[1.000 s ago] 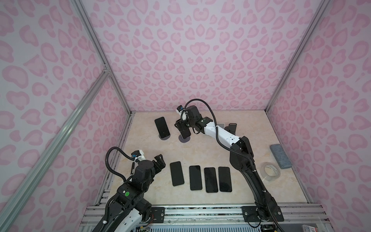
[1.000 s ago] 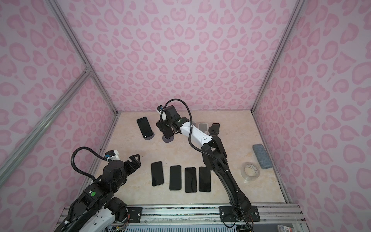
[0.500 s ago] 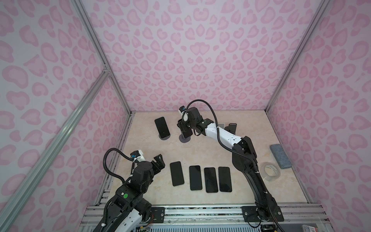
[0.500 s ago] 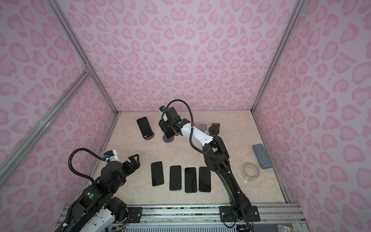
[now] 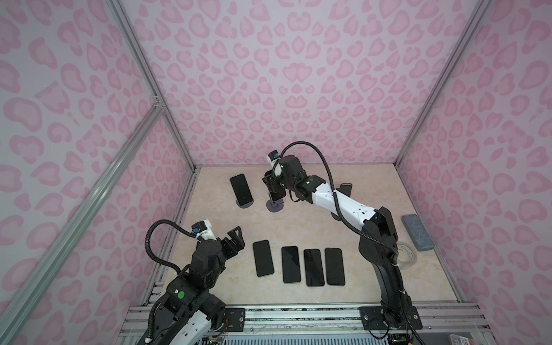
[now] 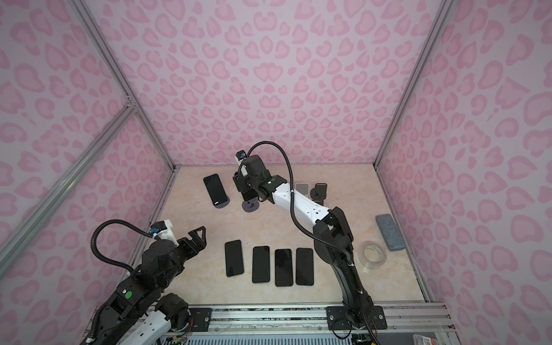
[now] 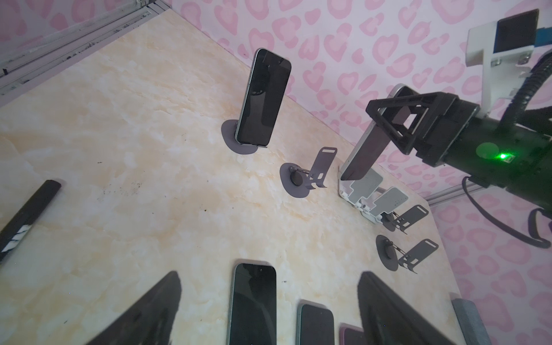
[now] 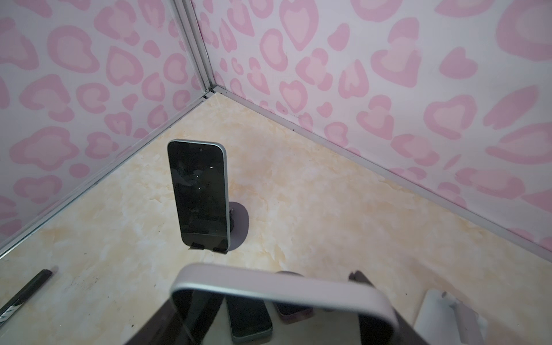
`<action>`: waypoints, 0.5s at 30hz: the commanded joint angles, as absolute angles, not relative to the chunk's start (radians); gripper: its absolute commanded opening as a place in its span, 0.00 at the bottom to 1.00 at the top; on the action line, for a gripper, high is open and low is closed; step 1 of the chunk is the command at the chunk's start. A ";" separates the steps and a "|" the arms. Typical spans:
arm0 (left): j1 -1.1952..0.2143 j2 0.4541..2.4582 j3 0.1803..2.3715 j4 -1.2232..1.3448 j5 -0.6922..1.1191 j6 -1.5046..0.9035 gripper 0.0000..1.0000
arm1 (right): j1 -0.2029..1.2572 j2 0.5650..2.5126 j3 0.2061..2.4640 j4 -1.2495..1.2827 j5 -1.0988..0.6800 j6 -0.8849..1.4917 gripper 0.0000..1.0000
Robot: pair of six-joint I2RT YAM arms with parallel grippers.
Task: Remove the phone from the phone stand
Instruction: Remove the phone from the phone stand, then place the phone at the center of the table.
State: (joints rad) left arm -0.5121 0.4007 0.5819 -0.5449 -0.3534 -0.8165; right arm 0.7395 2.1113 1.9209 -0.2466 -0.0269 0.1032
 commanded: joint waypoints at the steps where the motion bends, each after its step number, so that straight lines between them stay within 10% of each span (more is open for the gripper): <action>1: -0.511 0.376 0.578 -0.541 -0.317 -0.827 0.95 | 0.741 2.031 1.805 -0.140 0.057 0.149 0.65; 15: -0.511 0.507 0.505 -0.361 -0.124 -0.805 0.95 | 0.729 1.640 1.234 -0.067 0.293 0.259 0.66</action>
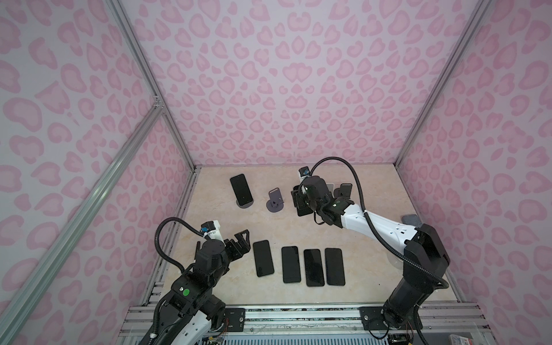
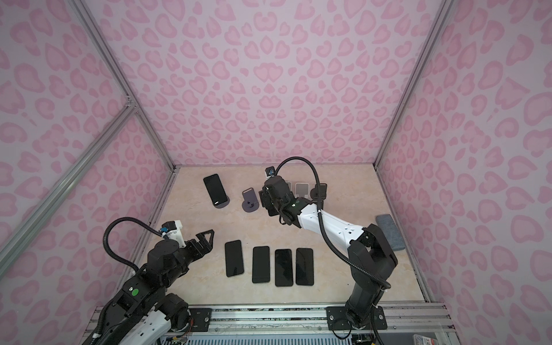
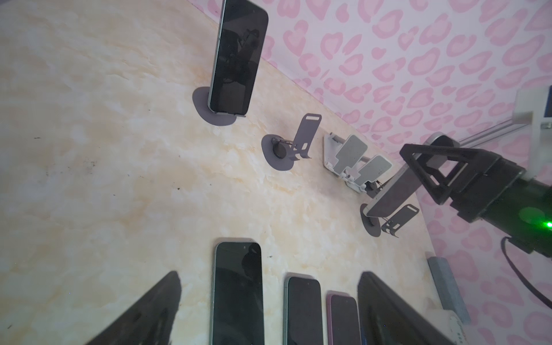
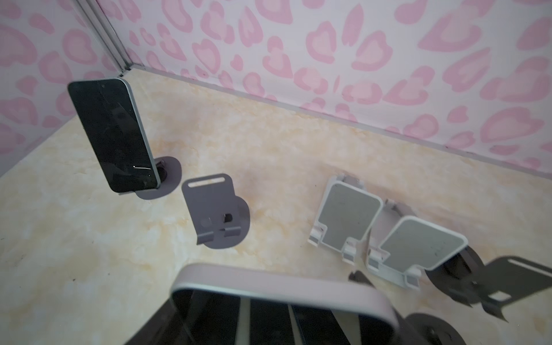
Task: Remove the phone from the phone stand
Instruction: Place the phone at the center of the table.
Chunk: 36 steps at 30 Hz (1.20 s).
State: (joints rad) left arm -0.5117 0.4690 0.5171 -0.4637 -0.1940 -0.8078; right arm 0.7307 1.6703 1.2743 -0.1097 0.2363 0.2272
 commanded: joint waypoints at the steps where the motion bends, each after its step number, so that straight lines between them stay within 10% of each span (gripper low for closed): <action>1: -0.511 0.534 0.499 -0.331 -0.104 -0.813 0.95 | 0.729 1.623 1.202 -0.064 0.294 0.268 0.66; 10: -0.511 0.819 0.530 -0.111 0.276 -0.809 0.95 | 0.726 1.583 1.128 -0.099 0.326 0.329 0.66; 36: -0.488 0.615 0.500 -0.234 0.100 -0.739 0.95 | 0.703 1.922 1.511 -0.399 0.439 0.635 0.66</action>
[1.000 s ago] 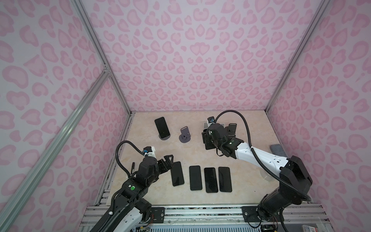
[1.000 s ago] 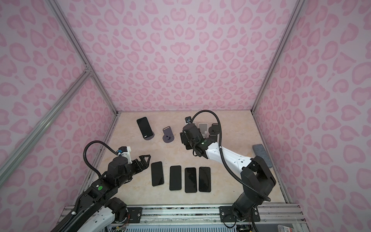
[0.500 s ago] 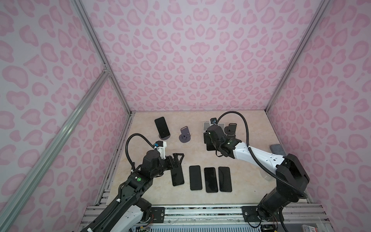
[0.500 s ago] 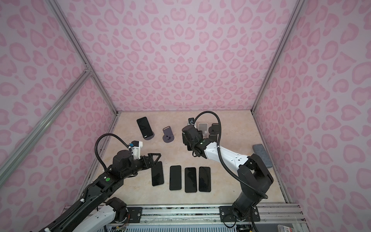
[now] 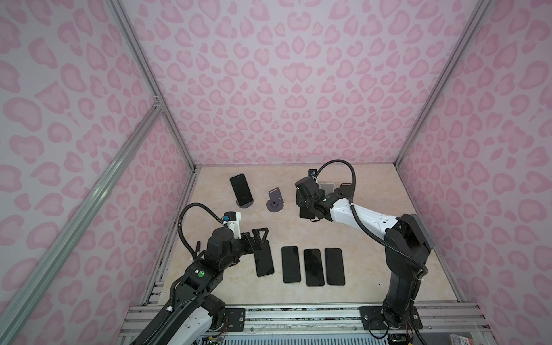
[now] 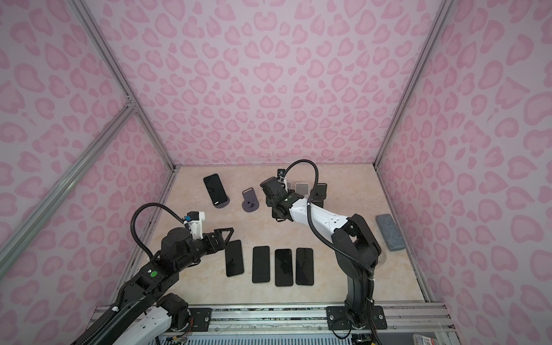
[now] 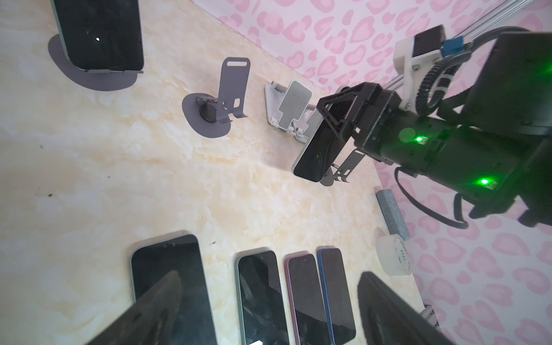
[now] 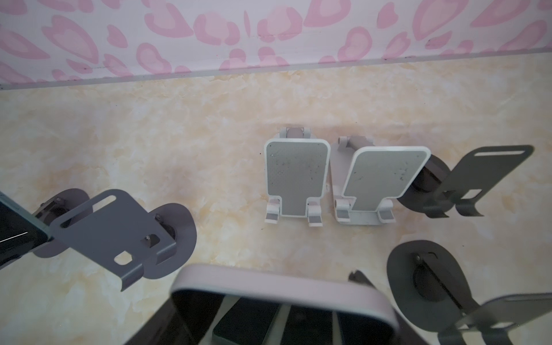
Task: Remove the phone from the phone stand
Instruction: Place the phone at the center of the table.
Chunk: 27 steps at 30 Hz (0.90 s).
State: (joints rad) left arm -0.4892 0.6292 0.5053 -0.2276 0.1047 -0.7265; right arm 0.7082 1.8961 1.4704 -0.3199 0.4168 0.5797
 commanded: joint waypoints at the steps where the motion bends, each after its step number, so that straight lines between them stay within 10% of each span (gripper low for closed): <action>1: -0.488 0.608 0.499 -0.238 0.104 -0.739 0.95 | 0.703 1.926 1.514 -0.407 0.431 0.638 0.66; 27: -0.488 0.545 0.420 -0.276 0.108 -0.879 0.95 | 0.660 1.912 1.256 -0.336 0.178 0.630 0.66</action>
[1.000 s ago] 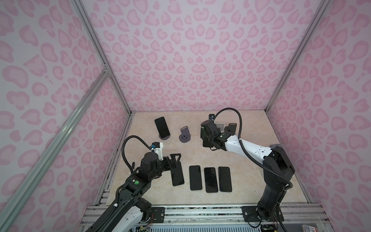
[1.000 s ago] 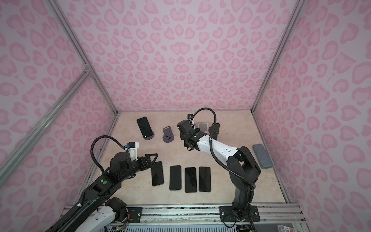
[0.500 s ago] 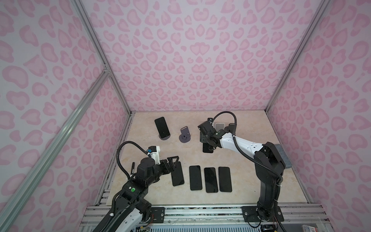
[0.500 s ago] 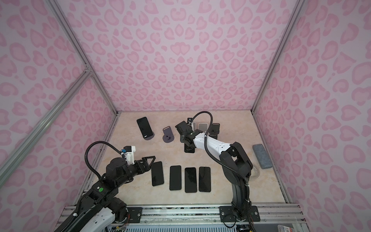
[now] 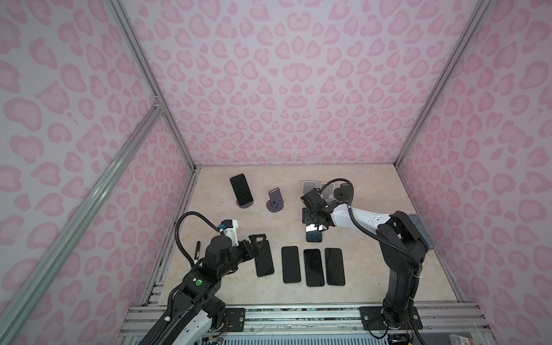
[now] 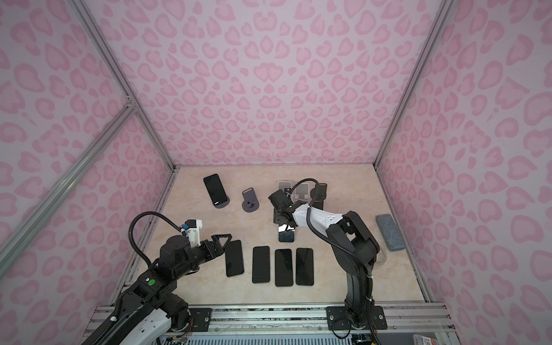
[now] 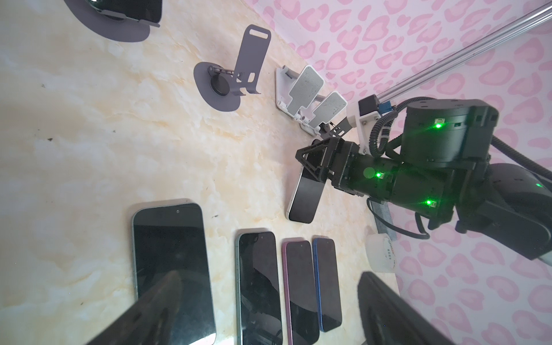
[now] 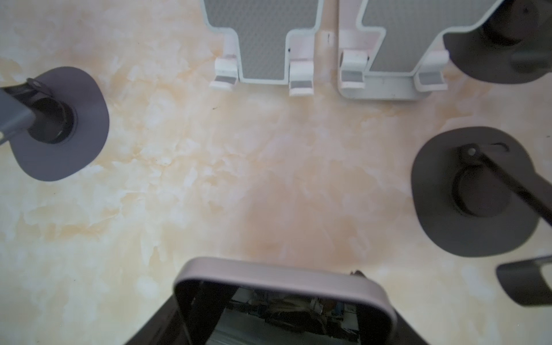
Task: Remove the phone from the phone stand
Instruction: Place the phone at the center of the table.
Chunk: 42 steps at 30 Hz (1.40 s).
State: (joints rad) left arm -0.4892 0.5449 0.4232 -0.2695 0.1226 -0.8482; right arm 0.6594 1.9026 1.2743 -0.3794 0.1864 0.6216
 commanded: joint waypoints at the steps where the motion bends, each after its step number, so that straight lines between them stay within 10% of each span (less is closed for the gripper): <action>1: -0.488 0.546 0.420 -0.275 0.109 -0.884 0.95 | 0.658 1.909 1.240 -0.318 0.173 0.632 0.66; 42: -0.499 0.544 0.369 -0.238 0.084 -1.088 0.97 | 0.618 1.898 1.079 -0.122 0.078 0.604 0.79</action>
State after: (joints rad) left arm -0.4976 0.5453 0.3759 -0.2733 0.0967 -1.0668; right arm 0.6224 1.8977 1.0821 -0.0795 0.0860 0.6094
